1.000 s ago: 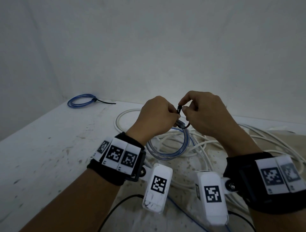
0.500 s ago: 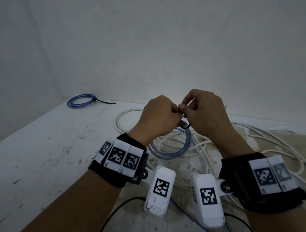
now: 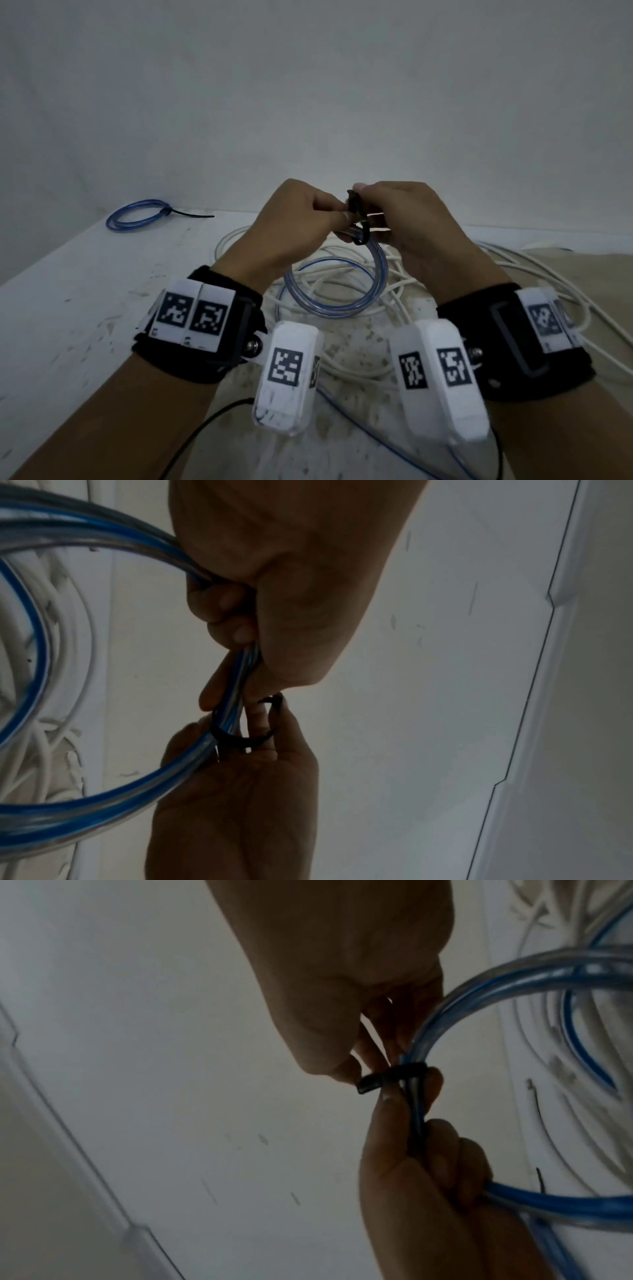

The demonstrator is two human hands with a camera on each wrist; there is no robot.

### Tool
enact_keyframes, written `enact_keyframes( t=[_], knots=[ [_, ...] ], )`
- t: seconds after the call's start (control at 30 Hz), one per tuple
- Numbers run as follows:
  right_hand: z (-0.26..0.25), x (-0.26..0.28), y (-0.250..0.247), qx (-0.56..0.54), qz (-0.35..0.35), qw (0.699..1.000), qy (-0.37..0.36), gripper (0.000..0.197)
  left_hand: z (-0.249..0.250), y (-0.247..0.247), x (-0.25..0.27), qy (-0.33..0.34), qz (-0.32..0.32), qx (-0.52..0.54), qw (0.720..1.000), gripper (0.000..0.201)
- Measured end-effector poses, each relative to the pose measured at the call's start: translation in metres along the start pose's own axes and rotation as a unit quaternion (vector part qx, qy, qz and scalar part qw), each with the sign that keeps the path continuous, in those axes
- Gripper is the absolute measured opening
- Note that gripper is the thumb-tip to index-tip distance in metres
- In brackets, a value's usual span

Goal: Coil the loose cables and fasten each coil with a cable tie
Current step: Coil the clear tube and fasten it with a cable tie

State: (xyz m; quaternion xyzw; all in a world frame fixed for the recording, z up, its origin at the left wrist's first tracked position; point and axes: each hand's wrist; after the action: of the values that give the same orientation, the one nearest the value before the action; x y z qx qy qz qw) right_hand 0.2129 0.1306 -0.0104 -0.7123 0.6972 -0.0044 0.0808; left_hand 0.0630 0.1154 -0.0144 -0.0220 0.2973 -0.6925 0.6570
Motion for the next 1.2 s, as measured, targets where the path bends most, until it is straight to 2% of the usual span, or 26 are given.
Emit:
enact_keyframes(
  t=[0.1,0.23,0.33,0.53,0.63,0.7,0.77,0.9,0.97,1.03,1.2],
  knots=[
    [-0.008,0.007,-0.004,-0.089,-0.053,0.994,0.041,0.014,0.003,0.002,0.002,0.012,-0.009,0.002,1.000,0.012],
    [-0.010,0.005,-0.003,-0.138,-0.017,0.988,0.064,0.017,0.002,0.008,0.004,0.025,-0.006,0.003,1.000,0.015],
    [-0.011,0.003,-0.007,-0.103,0.008,0.993,0.052,0.020,0.000,0.012,0.003,0.024,0.014,0.005,1.000,0.016],
    [-0.011,-0.001,-0.018,-0.004,0.052,0.998,0.018,0.022,0.004,0.020,0.006,0.021,0.004,0.036,0.999,0.015],
    [-0.006,-0.002,-0.016,0.065,0.100,0.993,-0.022,0.025,0.008,0.022,0.009,0.011,0.001,0.063,0.998,0.016],
    [-0.004,-0.004,-0.014,0.073,0.121,0.990,-0.028,0.026,0.011,0.023,0.009,0.004,0.006,0.079,0.997,0.017],
    [-0.004,-0.005,-0.013,0.057,0.106,0.993,-0.020,0.025,0.010,0.025,0.009,-0.016,0.031,0.085,0.996,0.016],
    [-0.007,-0.001,-0.012,0.056,0.007,0.998,-0.010,0.026,0.005,0.026,0.006,-0.085,0.078,0.102,0.988,0.015],
    [-0.007,-0.001,-0.012,0.071,-0.023,0.997,-0.030,0.017,0.003,0.024,0.006,-0.100,0.083,0.113,0.985,0.014],
    [-0.006,0.000,-0.012,0.090,-0.028,0.995,-0.042,0.009,0.002,0.023,0.005,-0.095,0.086,0.103,0.986,0.014],
    [-0.006,-0.007,-0.015,0.154,0.035,0.984,-0.077,0.017,0.004,0.022,0.006,-0.055,0.045,0.084,0.994,0.014]
  ],
)
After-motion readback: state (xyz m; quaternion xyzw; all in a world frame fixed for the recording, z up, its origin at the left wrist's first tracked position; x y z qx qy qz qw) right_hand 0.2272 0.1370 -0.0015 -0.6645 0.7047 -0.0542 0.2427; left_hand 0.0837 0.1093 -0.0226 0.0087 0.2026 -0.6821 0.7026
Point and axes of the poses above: each hand's wrist, its own x-axis away from the middle knuckle, its own y-axis out of the palm, z = x × y, and after that the axes turned 3 degrees about y, right-handed
